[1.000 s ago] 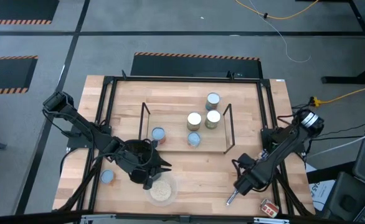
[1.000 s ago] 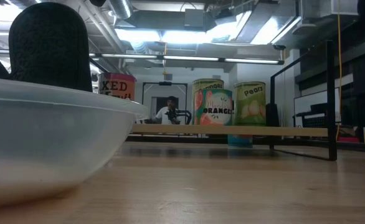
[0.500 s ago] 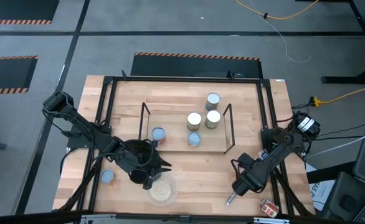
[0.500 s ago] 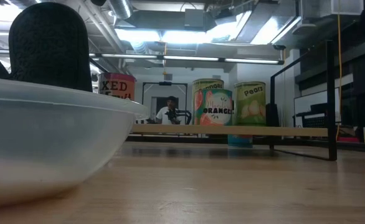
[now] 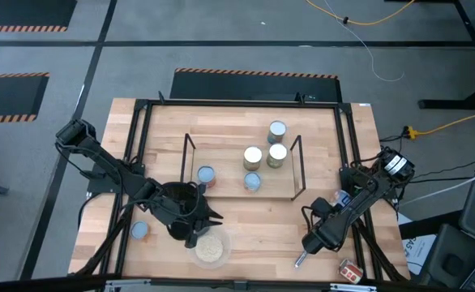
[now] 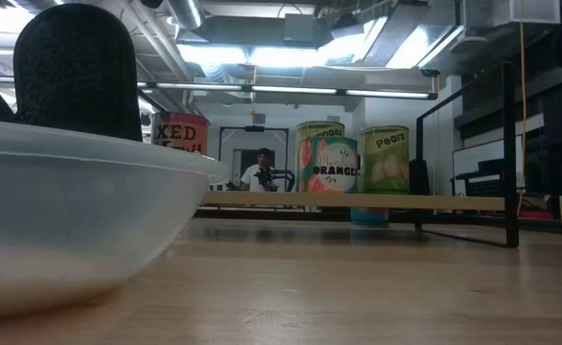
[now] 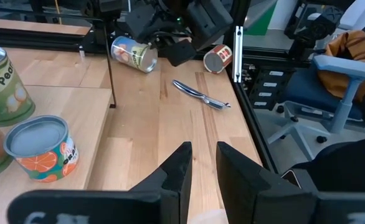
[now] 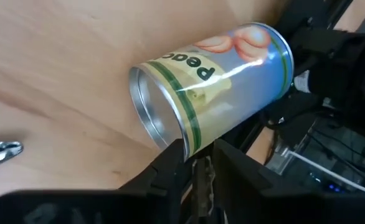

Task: Pick and place cans onto a shelf
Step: Put the canned peaches on the shelf

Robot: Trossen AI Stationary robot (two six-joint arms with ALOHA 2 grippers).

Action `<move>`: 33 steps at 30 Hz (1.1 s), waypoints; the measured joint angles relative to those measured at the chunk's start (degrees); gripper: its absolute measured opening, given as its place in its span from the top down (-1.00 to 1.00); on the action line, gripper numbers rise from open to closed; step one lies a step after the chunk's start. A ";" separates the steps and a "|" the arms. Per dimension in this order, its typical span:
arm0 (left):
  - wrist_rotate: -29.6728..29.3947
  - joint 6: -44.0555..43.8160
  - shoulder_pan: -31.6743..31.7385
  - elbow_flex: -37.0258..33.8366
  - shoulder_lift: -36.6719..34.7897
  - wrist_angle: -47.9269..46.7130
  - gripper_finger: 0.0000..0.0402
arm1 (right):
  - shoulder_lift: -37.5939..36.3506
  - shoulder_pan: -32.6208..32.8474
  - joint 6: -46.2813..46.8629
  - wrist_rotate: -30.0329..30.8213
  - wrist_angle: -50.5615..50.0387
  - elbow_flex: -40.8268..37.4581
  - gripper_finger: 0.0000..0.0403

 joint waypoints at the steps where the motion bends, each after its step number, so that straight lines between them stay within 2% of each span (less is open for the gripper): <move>1: 0.00 0.00 -0.01 0.00 0.00 0.00 0.67 | 0.00 0.04 0.00 0.55 0.04 0.00 0.59; 16: 0.00 0.01 0.00 0.00 0.00 0.00 0.67 | 0.00 0.17 0.65 2.19 0.34 -1.04 0.64; 21: 0.66 0.01 0.00 0.00 0.00 0.00 0.67 | -0.28 0.18 2.03 0.40 2.56 -3.80 0.63; 33: 1.27 0.02 -0.02 0.00 0.00 0.00 0.67 | -0.12 0.20 3.26 -0.63 2.00 -4.22 0.65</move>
